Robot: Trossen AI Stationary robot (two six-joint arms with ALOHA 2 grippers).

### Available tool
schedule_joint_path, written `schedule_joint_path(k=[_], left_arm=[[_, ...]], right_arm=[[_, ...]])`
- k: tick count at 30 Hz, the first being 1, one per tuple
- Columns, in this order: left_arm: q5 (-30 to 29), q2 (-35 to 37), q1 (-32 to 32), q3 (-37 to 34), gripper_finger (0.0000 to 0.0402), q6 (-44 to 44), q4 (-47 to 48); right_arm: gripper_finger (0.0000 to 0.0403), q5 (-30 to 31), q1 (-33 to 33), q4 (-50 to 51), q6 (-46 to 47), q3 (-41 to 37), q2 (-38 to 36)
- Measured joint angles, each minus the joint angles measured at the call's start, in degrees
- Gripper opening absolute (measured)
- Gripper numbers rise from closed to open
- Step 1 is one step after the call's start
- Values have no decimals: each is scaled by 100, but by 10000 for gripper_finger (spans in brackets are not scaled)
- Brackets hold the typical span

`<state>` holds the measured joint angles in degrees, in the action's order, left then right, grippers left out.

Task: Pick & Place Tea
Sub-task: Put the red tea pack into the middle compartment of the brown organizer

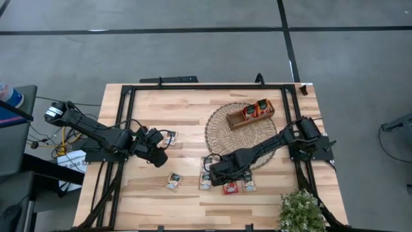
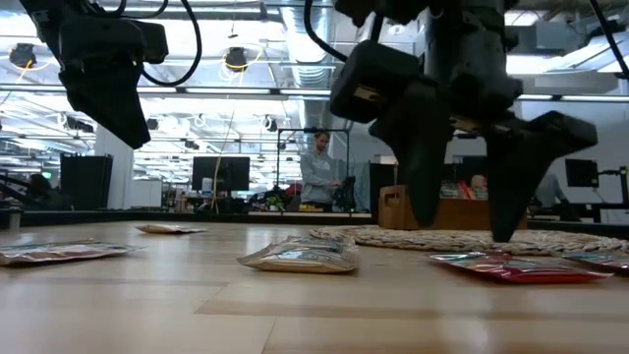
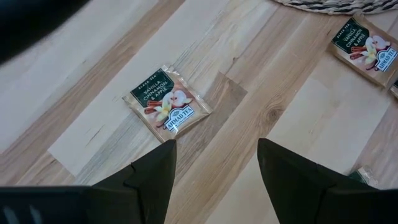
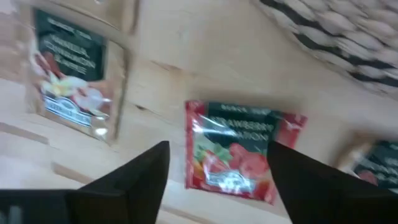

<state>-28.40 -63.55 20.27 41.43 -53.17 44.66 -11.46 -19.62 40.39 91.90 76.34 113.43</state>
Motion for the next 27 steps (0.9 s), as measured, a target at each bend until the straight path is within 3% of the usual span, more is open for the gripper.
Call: schedule_joint_path(k=[8, 14, 21, 27], left_arm=[[-50, 0, 0, 0, 218, 0, 1], [-96, 0, 0, 0, 218, 2, -3], [-102, -2, 0, 0, 218, 44, -5], [-101, -7, 0, 0, 218, 44, 10]], right_arm=[[296, 304, -155, 1341, 172, 609, -7], [297, 417, -250, 673, 408, 608, 188], [297, 440, -242, 1061, 394, 570, 460], [297, 387, -241, 833, 260, 621, 695]])
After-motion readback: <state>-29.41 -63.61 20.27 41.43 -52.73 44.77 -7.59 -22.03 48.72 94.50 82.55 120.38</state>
